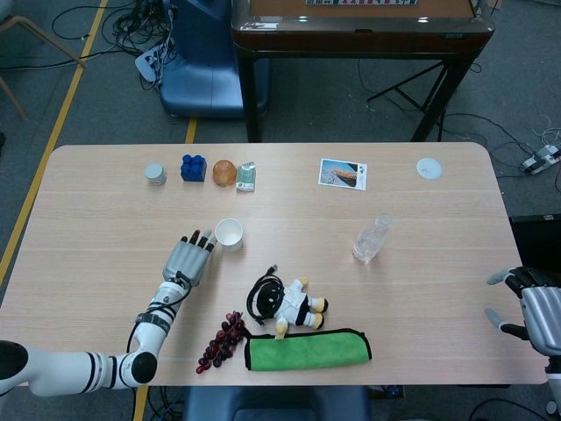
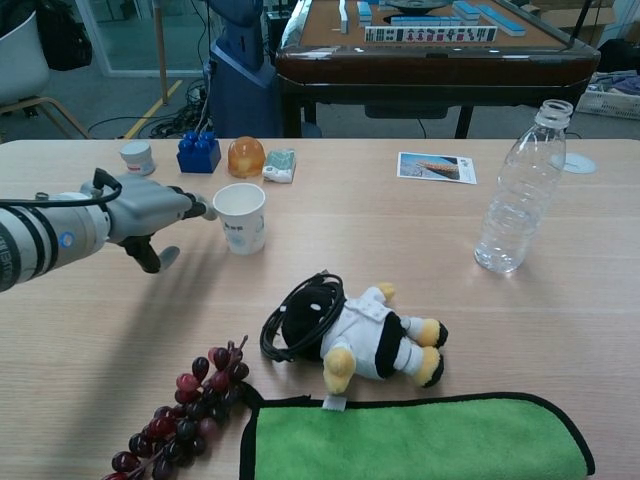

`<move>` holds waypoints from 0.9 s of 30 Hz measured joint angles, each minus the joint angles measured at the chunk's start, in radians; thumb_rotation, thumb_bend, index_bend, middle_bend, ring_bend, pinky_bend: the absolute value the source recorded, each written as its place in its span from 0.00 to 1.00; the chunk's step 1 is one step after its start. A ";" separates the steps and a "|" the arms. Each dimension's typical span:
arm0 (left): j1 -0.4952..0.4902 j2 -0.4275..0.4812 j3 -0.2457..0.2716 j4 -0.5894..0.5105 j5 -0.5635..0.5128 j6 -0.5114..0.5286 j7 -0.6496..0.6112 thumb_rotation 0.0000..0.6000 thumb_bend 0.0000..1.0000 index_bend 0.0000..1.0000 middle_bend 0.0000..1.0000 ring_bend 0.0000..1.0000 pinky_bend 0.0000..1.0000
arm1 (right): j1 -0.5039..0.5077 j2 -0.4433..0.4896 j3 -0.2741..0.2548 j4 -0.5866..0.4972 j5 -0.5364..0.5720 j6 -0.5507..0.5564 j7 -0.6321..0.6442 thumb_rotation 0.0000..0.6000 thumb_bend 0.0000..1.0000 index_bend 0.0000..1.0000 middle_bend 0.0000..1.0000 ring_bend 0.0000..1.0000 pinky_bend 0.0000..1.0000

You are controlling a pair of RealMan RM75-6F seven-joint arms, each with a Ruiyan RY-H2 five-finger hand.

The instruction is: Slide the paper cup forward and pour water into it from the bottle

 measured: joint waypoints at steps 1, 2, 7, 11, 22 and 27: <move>-0.001 -0.004 0.000 0.006 0.002 -0.002 -0.003 1.00 0.54 0.00 0.00 0.00 0.20 | 0.000 0.000 0.000 0.000 -0.001 0.000 0.001 1.00 0.18 0.43 0.38 0.28 0.44; -0.002 -0.007 -0.001 0.013 0.005 -0.005 -0.006 1.00 0.54 0.00 0.00 0.00 0.20 | 0.000 0.001 0.000 0.000 -0.001 0.000 0.002 1.00 0.18 0.43 0.38 0.28 0.44; -0.008 -0.020 -0.004 0.054 0.025 -0.033 -0.034 1.00 0.54 0.00 0.00 0.00 0.20 | -0.001 0.003 0.000 -0.001 -0.002 0.001 0.007 1.00 0.18 0.43 0.38 0.28 0.44; -0.014 -0.031 -0.010 0.095 0.044 -0.056 -0.060 1.00 0.54 0.00 0.00 0.00 0.20 | -0.001 0.004 0.000 0.000 -0.002 0.002 0.011 1.00 0.18 0.43 0.38 0.28 0.44; -0.029 -0.073 -0.017 0.164 0.079 -0.091 -0.095 1.00 0.54 0.00 0.00 0.00 0.20 | -0.001 0.008 0.000 0.001 -0.003 0.000 0.022 1.00 0.18 0.43 0.38 0.28 0.44; -0.038 -0.092 -0.020 0.177 0.084 -0.096 -0.092 1.00 0.54 0.00 0.00 0.00 0.20 | -0.003 0.010 0.001 0.000 -0.005 0.006 0.026 1.00 0.18 0.43 0.38 0.28 0.44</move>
